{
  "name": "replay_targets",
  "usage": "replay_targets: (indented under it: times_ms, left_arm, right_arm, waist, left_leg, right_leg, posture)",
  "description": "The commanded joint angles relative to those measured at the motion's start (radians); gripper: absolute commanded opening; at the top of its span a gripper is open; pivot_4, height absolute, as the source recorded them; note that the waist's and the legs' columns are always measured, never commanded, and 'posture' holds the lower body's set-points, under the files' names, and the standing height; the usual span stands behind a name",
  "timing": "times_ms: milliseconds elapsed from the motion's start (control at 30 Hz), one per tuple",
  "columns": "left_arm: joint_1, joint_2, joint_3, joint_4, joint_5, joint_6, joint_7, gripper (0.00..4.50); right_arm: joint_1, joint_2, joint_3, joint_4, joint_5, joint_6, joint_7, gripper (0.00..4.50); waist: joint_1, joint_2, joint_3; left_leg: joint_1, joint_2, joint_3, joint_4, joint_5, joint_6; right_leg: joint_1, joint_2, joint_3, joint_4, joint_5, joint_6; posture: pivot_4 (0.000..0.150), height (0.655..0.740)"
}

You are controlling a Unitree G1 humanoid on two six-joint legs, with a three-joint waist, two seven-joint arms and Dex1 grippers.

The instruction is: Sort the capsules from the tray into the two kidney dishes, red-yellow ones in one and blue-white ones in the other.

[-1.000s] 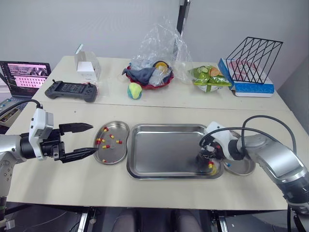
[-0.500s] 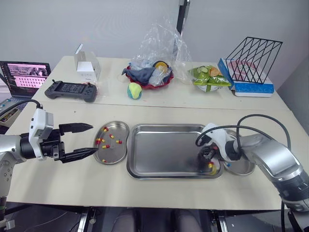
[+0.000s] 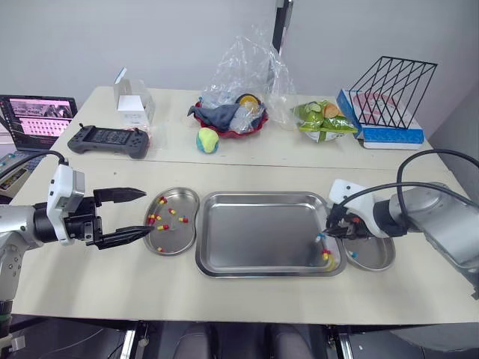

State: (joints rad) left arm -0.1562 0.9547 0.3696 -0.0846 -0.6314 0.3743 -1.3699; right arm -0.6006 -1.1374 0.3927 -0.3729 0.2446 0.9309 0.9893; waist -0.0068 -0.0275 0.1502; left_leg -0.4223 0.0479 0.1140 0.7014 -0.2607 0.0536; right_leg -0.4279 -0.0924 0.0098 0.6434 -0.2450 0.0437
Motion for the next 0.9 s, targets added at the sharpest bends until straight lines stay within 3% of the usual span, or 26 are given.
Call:
replay_targets:
  times_ms: [33, 333, 900]
  left_arm:
    - [-0.018, 0.011, 0.002, -0.008, -0.014, -0.005, -0.009, 4.50]
    - [0.033, 0.007, 0.037, -0.052, -0.027, 0.004, 0.007, 4.50]
    - [0.116, 0.010, 0.097, -0.130, -0.053, 0.020, 0.055, 4.50]
  right_arm:
    - [-0.095, 0.014, 0.063, 0.072, -0.114, -0.168, 0.088, 2.86]
    - [-0.194, 0.095, 0.181, 0.294, -0.318, -0.490, 0.289, 2.86]
    - [-0.197, 0.216, 0.161, 0.424, -0.452, -0.568, 0.415, 2.86]
  waist:
    - [-0.006, 0.000, 0.000]
    - [-0.005, 0.000, 0.000]
    - [-0.005, 0.000, 0.000]
  left_leg:
    - [0.000, 0.000, 0.000, 0.000, 0.000, 0.000]
    - [-0.003, 0.000, 0.002, -0.001, 0.001, -0.002]
    - [-0.003, 0.000, 0.002, -0.001, 0.002, -0.003]
  right_leg:
    - [0.000, 0.000, 0.000, 0.000, 0.000, 0.000]
    - [-0.004, 0.000, 0.000, 0.001, -0.001, -0.001]
    - [-0.006, 0.000, 0.001, 0.004, -0.001, -0.001]
  posture:
    - [0.150, 0.7204]
    - [0.150, 0.7204]
    - [0.150, 0.7204]
